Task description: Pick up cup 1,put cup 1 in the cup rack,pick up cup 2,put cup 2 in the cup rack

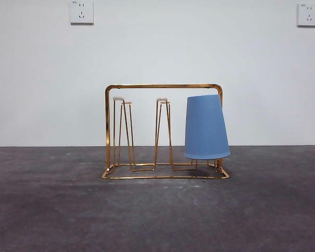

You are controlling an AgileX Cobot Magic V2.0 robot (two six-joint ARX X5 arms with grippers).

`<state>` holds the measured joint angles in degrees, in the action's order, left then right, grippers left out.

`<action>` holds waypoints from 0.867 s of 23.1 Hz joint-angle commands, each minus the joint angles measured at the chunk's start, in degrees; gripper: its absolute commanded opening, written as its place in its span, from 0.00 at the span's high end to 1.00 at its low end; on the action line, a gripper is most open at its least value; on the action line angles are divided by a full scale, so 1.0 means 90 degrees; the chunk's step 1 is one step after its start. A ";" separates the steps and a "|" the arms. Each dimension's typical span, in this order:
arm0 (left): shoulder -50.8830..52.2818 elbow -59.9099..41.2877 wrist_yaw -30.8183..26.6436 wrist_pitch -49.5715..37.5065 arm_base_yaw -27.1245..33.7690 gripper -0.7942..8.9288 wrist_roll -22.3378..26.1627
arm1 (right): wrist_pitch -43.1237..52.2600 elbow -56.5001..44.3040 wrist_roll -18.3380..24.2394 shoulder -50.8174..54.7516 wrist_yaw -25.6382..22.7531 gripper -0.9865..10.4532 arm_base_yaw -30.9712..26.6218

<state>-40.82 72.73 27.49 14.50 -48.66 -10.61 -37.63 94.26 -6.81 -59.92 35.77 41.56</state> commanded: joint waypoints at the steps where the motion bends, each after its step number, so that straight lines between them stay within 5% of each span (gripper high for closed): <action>1: -0.0260 -0.0010 0.0306 -0.0250 -0.0017 0.40 -0.0165 | 0.0027 -0.0027 -0.0226 -0.0019 0.0340 0.92 0.0002; 9: -0.1141 -0.0010 0.1248 -0.0894 -0.0034 0.40 -0.0605 | 0.0019 -0.0027 -0.0233 -0.0036 0.0539 0.92 0.0005; 20: -0.1741 -0.0010 0.1282 -0.1710 -0.0289 0.40 -0.0753 | 0.0041 -0.0027 -0.0221 -0.0061 0.0675 0.92 0.0005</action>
<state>-56.42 72.71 38.70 0.05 -51.05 -16.75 -37.78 94.19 -8.38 -60.38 41.63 41.56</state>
